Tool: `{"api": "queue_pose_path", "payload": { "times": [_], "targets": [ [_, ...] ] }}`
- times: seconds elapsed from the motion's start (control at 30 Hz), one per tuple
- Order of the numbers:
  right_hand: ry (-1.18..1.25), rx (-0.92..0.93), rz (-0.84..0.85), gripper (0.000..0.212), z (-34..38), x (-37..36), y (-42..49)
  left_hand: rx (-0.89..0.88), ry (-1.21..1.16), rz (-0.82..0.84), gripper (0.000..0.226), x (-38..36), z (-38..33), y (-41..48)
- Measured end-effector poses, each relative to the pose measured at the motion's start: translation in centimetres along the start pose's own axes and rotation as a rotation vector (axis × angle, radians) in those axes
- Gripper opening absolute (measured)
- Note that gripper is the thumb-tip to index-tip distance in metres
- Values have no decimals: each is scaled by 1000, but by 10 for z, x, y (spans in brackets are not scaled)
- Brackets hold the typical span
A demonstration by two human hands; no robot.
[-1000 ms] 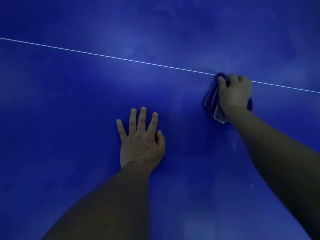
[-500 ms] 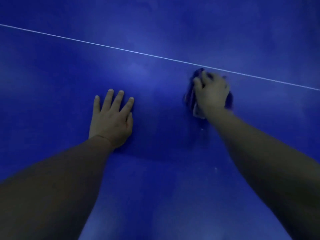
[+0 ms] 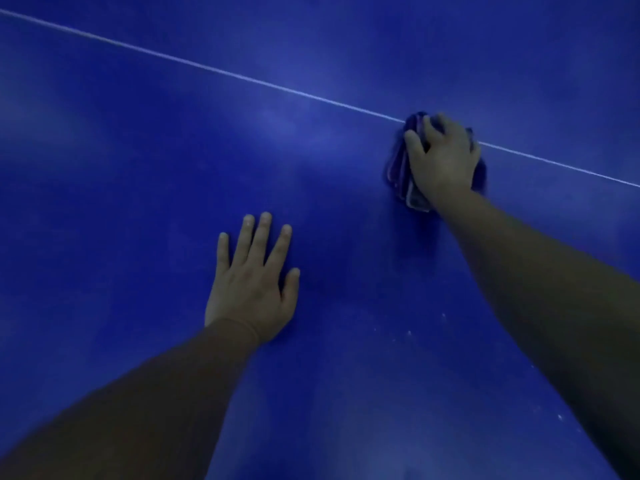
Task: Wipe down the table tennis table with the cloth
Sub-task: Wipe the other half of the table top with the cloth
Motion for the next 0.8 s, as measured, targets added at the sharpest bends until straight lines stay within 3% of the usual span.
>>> {"api": "queue_pose_path", "payload": {
  "times": [0.1,0.2,0.27,0.33,0.47,0.53,0.67,0.8],
  "targets": [
    [56,177,-11,47,57,-4,-71,0,-31,4,68,4,-2,1],
    [71,502,82,44,135,-22,-199,-2,-37,3,68,4,-1,1],
    [54,665,139,43,138,-24,-227,-16,-37,-7,66,3,-2,1],
    [26,661,120,44,115,-21,-186,-22,-58,-20,65,5,-1,1],
    [27,233,93,51,63,-17,-67,-29,-56,-27,63,5,-2,0],
    [25,170,95,56,65,-19,-54,-27,-62,-21,63,6,-1,0],
    [1,352,52,53,115,-17,-158,-45,-49,0,67,5,-3,0],
    [13,713,203,49,161,-31,-298,-61,-63,13,70,7,-2,-1]
  ]
}}
Point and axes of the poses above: each hand's wrist, its own y-axis towards the middle knuckle, its own x-axis out of the back of the hand, z = x × y, the point moved 10 cm from there along y, towards the middle knuckle, and after that the axes turned 15 degrees about x, right-handed, at the moved point
